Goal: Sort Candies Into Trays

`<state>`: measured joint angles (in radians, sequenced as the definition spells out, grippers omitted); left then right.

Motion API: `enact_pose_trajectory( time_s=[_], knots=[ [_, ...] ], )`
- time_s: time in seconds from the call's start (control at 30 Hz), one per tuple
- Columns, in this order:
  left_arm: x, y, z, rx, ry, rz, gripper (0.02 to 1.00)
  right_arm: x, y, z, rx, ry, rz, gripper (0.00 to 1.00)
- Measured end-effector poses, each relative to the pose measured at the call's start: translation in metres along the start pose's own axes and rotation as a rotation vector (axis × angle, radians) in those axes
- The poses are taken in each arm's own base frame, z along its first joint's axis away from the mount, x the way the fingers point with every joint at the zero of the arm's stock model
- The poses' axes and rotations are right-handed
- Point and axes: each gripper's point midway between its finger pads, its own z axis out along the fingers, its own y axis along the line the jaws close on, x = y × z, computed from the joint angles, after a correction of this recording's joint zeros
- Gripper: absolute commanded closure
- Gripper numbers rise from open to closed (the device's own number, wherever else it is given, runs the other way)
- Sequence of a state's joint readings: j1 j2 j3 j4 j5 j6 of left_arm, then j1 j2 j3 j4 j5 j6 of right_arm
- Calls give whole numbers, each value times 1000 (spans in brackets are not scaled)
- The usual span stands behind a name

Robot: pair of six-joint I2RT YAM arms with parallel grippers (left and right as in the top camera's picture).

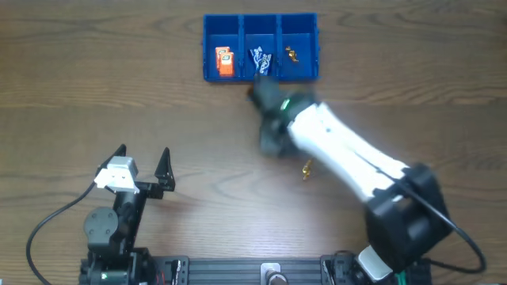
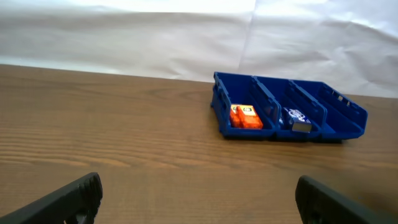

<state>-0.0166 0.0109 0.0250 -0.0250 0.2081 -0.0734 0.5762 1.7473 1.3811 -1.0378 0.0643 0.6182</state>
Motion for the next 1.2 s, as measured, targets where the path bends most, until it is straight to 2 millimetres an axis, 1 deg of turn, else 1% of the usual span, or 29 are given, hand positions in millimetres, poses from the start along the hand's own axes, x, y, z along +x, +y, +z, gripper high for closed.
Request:
enact_pose_trajectory(
  time_s=[0.1, 0.17, 0.2, 0.27, 0.3, 0.33, 0.4, 0.47, 0.53, 0.6, 0.67, 0.73, 0.83, 0.87, 0.9, 0.93, 1.0, 1.1, 1.2],
  knots=[
    [0, 0, 0, 0, 0, 0, 20, -73, -14, -64, -33, -170, 48, 820],
    [0, 0, 0, 0, 0, 0, 20, -105, -23, -91, -38, -242, 64, 818],
    [0, 0, 0, 0, 0, 0, 23, -128, -29, -106, -35, -289, 71, 818],
    [0, 0, 0, 0, 0, 0, 20, -156, -34, -115, -26, -324, 72, 816],
    [0, 0, 0, 0, 0, 0, 23, -171, -37, -114, -17, -332, 69, 818],
    [0, 0, 0, 0, 0, 0, 23, -184, -37, -108, -11, -338, 66, 818],
    [0, 0, 0, 0, 0, 0, 20, -205, -38, -83, 9, -323, 57, 818],
    [0, 0, 0, 0, 0, 0, 23, -214, -40, -54, 28, -290, 48, 818],
    [0, 0, 0, 0, 0, 0, 20, -218, -44, -17, 53, -238, 42, 816],
    [0, 0, 0, 0, 0, 0, 20, -219, -45, 7, 65, -208, 37, 814],
    [0, 0, 0, 0, 0, 0, 20, -219, -47, 21, 72, -190, 34, 794],
    [0, 0, 0, 0, 0, 0, 20, -220, -47, 22, 73, -191, 32, 763],
    [0, 0, 0, 0, 0, 0, 20, -226, -45, 19, 66, -216, 25, 678],
    [0, 0, 0, 0, 0, 0, 20, -226, -45, 19, 64, -219, 24, 557],
    [0, 0, 0, 0, 0, 0, 20, -228, -44, 18, 62, -226, 23, 408],
    [0, 0, 0, 0, 0, 0, 20, -230, -44, 18, 59, -232, 28, 340],
    [0, 0, 0, 0, 0, 0, 20, -235, -42, 17, 55, -253, 23, 299],
    [0, 0, 0, 0, 0, 0, 20, -239, -41, 16, 49, -271, 15, 297],
    [0, 0, 0, 0, 0, 0, 23, -238, -41, 15, 50, -268, 15, 294]
  ],
)
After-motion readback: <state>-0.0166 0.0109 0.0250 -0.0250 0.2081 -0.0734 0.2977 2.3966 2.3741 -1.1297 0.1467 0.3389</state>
